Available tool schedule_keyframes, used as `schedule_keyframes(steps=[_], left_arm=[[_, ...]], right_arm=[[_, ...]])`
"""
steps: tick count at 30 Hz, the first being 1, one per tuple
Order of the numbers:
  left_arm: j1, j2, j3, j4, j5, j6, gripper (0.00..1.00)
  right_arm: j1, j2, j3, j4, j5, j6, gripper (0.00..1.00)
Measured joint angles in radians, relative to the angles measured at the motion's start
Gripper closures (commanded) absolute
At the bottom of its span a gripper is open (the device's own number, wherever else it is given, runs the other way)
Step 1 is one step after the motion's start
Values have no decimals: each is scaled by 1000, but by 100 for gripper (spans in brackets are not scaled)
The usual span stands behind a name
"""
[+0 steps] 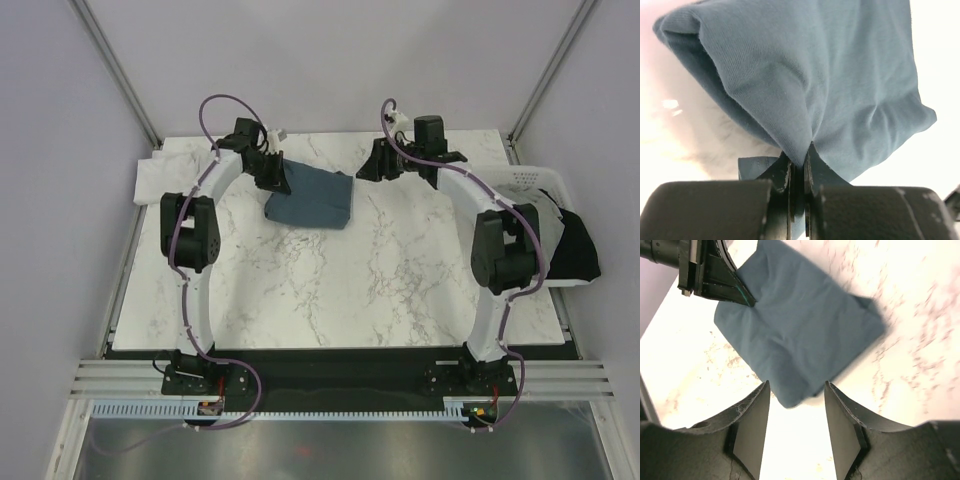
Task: Fold and stack the t-shirts
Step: Neatly place the folded tshirt to the corner
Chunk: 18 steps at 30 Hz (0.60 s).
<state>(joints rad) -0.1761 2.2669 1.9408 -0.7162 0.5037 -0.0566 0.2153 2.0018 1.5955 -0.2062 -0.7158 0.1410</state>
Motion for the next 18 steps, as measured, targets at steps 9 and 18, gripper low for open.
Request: schedule_keyframes(steps=[9, 18], left_arm=[[45, -77, 12, -138, -233, 209, 98], [198, -78, 39, -151, -390, 290, 98]], right_arm=[[-23, -122, -79, -48, 36, -113, 44], [-35, -106, -98, -83, 32, -103, 44]])
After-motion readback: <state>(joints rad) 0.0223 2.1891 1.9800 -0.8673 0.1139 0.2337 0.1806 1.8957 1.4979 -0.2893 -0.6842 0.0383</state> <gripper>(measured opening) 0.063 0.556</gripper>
